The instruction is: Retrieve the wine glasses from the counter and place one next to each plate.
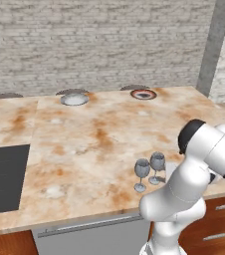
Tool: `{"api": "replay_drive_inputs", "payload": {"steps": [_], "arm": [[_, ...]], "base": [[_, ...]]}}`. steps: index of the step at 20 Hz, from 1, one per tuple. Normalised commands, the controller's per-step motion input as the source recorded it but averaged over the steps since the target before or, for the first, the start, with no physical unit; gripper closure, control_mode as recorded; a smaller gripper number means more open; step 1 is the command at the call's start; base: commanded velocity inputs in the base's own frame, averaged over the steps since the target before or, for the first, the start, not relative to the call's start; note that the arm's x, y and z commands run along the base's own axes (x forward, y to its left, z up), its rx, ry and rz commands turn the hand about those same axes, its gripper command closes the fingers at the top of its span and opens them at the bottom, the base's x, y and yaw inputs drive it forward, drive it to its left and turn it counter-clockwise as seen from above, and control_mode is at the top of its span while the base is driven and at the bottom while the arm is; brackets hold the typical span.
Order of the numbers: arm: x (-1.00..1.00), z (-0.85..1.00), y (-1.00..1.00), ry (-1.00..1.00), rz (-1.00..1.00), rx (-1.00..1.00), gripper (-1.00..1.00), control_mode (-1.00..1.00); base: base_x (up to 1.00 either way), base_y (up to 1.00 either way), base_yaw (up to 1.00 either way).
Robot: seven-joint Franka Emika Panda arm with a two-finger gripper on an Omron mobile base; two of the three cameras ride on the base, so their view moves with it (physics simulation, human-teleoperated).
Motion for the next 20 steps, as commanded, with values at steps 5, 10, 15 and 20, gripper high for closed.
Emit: {"api": "replay_drive_inputs", "payload": {"steps": [5,10,15,20], "arm": [[0.03,-0.02,0.1,0.04,-0.01,0.0,-1.0,-1.0],[0.11,-0.04,0.0,0.09,-0.01,0.0,-1.0,-1.0],[0.01,-0.15,0.14,0.09,-0.05,0.0,-1.0,-1.0],[0.04,-0.14,0.09,0.08,-0.07,-0.01,-1.0,-1.0]], "base": [[0.0,0.0,0.0],[0.0,0.0,0.0],[0.0,0.0,0.0],[0.0,0.0,0.0]]}}
